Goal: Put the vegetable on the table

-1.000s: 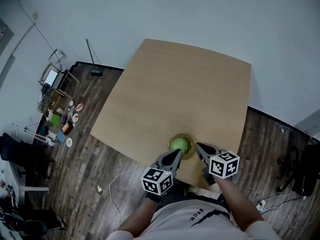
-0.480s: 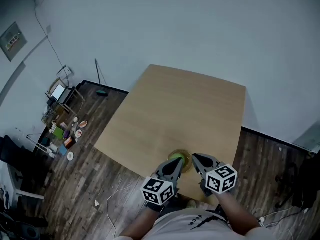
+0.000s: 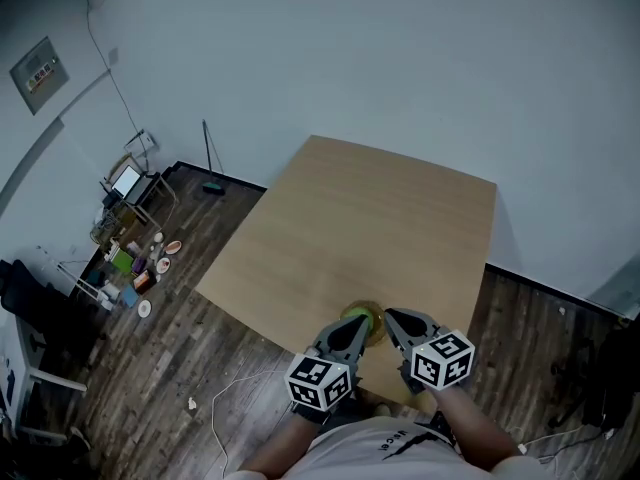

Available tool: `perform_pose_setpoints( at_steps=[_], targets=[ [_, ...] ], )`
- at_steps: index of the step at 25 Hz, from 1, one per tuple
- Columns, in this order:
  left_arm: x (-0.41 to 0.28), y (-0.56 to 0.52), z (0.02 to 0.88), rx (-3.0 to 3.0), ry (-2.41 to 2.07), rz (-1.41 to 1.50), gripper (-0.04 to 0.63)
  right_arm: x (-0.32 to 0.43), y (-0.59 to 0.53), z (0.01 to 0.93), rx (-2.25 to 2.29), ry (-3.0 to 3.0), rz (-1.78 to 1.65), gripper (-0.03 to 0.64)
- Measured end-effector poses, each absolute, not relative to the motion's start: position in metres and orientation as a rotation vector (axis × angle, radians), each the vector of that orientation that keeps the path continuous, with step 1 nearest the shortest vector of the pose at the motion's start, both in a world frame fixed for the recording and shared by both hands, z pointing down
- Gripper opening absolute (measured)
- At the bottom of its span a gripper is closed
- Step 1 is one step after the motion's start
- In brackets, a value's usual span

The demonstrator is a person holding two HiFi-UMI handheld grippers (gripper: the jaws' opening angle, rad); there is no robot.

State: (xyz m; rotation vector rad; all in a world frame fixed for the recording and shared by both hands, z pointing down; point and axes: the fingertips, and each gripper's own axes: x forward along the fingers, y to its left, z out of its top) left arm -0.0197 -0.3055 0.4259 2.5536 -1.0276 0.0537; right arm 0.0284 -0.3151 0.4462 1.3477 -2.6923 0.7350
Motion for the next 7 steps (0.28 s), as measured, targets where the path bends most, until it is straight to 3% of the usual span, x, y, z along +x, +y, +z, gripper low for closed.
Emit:
perform_pose_setpoints(
  at_steps=[7],
  targets=[
    [-0.038,-0.305,0.422,2.553,-1.041,0.047,0.012,0.01,-0.313,0.44,1.337,-2.695,0.707,0.014]
  ],
)
